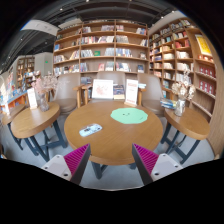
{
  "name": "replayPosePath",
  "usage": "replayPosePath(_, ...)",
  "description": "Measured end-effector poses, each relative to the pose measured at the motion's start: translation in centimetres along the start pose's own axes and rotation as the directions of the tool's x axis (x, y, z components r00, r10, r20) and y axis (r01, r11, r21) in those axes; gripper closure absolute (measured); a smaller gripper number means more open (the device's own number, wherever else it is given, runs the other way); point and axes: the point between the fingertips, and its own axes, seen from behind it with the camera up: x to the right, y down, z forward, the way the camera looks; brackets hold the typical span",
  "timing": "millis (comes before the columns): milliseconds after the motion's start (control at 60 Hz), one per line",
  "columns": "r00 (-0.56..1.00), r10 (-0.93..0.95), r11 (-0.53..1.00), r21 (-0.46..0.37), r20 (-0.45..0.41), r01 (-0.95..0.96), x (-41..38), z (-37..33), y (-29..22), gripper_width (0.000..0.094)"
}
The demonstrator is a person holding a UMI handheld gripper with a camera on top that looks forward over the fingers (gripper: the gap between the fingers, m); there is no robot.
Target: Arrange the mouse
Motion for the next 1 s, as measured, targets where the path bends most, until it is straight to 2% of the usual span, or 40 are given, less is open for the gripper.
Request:
replayPosePath(33, 1.0, -0.005, 1.0, -0.001, 0.014, 0.005, 0.7, -1.7, 0.5, 0.0077)
replayPosePath(67, 1.0, -0.006, 1.0, 0.005, 0.025, 0.006, -0.9, 0.0, 0.0, 0.0076)
replayPosePath(83, 0.999, -0.013, 1.0, 0.002, 0.035, 0.013, -0.2, -1.8, 0.5, 0.0075)
replayPosePath(417, 0.995, -0.029, 0.999, -0.028, 0.1, 0.032, -10.8, 3.4, 1.1, 0.008)
replayPosePath(650, 0.997, -0.035, 0.997, -0.061, 0.069, 0.039, -13.0, 8.7, 2.0, 0.0083)
replayPosePath(750, 0.999, -0.023, 0.995, -0.096, 0.03, 0.026, -12.6, 11.8, 2.6, 0.0082)
replayPosePath(900, 1.0, 0.023, 0.986, -0.168, 0.022, -0.019, -12.8, 15.7, 3.2, 0.0082)
replayPosePath(1000, 1.0, 0.024, 0.982, -0.185, 0.009, -0.022, -12.6, 17.5, 2.3, 0.0075)
